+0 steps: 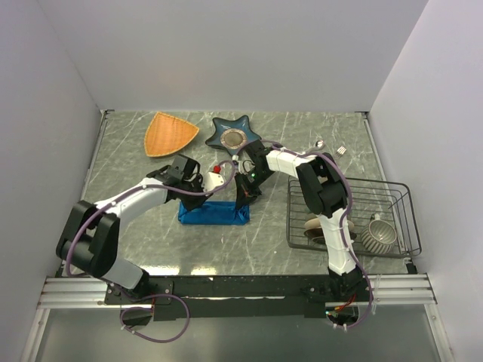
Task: Fold the napkin into a case and place the utensils inside
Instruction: Stuff the top corner of the smaller-rectangle-folded napkin into the folded napkin.
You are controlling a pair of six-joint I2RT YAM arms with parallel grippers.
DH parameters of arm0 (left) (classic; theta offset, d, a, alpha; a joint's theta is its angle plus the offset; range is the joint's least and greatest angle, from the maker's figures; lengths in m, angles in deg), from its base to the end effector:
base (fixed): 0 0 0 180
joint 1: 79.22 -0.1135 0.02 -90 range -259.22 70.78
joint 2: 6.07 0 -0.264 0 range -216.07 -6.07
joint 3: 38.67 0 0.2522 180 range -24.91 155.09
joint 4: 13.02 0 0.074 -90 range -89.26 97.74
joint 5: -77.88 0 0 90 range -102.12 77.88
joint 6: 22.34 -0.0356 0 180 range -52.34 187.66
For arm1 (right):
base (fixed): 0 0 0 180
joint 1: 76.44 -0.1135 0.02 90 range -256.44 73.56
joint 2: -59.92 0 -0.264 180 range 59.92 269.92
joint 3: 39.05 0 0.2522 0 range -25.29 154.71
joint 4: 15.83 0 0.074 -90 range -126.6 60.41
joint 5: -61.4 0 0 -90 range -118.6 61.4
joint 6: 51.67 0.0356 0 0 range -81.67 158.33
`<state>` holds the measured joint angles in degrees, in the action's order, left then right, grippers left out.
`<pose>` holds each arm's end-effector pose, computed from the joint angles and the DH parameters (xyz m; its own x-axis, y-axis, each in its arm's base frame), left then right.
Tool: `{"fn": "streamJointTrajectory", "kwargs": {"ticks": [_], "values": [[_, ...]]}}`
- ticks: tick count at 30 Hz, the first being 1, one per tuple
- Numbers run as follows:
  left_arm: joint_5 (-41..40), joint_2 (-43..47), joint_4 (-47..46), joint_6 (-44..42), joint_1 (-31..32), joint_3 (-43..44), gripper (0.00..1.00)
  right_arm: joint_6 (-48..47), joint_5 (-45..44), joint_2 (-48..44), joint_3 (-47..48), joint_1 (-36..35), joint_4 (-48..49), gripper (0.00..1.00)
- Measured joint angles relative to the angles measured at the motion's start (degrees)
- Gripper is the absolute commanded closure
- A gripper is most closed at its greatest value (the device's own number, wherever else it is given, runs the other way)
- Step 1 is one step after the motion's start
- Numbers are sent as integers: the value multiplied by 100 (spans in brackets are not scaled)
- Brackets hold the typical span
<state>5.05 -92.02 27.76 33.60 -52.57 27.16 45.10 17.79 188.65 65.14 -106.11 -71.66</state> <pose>0.2551 -0.1398 0.1957 -0.3351 0.7669 -0.5474 0.8987 0.4346 0.0587 0.3618 0.2358 0.1175 -0.9033 -0.4210 -0.0820 -0.3426 0.5931 0.7286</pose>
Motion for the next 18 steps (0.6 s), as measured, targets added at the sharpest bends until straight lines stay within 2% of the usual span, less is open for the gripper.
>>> {"fn": "streamJointTrajectory", "kwargs": {"ticks": [7, 16, 18], "values": [[295, 15, 402, -120, 0, 37, 82, 7, 26, 9, 4, 9, -9, 100], [313, -800, 221, -133, -125, 186, 84, -4, 55, 13, 4, 35, -15, 100], [356, -820, 205, -153, -153, 197, 85, -17, 61, 13, 11, 57, -35, 94]]}}
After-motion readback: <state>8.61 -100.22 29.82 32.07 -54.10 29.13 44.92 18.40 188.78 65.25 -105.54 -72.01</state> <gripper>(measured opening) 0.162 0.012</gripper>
